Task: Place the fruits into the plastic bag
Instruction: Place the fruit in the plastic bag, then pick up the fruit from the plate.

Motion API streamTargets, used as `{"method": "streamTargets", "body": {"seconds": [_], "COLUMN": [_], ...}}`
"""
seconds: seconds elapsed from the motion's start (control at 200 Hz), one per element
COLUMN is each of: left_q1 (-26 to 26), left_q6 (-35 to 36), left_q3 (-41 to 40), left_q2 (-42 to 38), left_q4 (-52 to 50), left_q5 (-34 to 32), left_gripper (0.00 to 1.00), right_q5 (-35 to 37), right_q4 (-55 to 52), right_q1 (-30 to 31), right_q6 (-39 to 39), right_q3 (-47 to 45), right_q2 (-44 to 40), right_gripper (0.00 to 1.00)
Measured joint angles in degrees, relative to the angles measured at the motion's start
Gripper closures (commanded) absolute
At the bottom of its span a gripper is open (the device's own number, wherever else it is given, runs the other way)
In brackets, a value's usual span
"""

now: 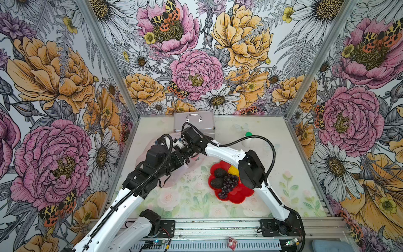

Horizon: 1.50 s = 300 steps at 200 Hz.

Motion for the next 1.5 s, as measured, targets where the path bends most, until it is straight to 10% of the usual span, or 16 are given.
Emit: {"method": "streamTargets", "body": {"seconds": [0.42,0.851,1.126,1.501], "left_q1": [0.8,1.1,1.5,1.8], "left_q6": [-1.1,-1.5,-1.3,-0.8], "left_q3": [-1.4,-5.1,-5.4,-5.4], "left_q2": [-2.4,-6.1,-4.3,-2.1], "left_q4": [0.2,-0.1,-0.3,-0.3], "left_q5": [0.0,0.0,1.1,1.8], "left_gripper": [1.00,1.00,1.00,1.00], "right_q5": [1.3,7.8,27.3,44.7], "right_q4": [0.0,-2.1,-26.2,-38.9], "right_q1": [-1.8,-12.1,-15.1,-15.7], "right_q6": [-0.6,-6.0,-21.1,-27.8], "right_q3": [-5.3,-34.7,-43.6,-47.7], "right_q2": [-4.0,-37.1,-53.7,-45.2], "right_gripper": [0.15,0.16,0.14,0.01]}}
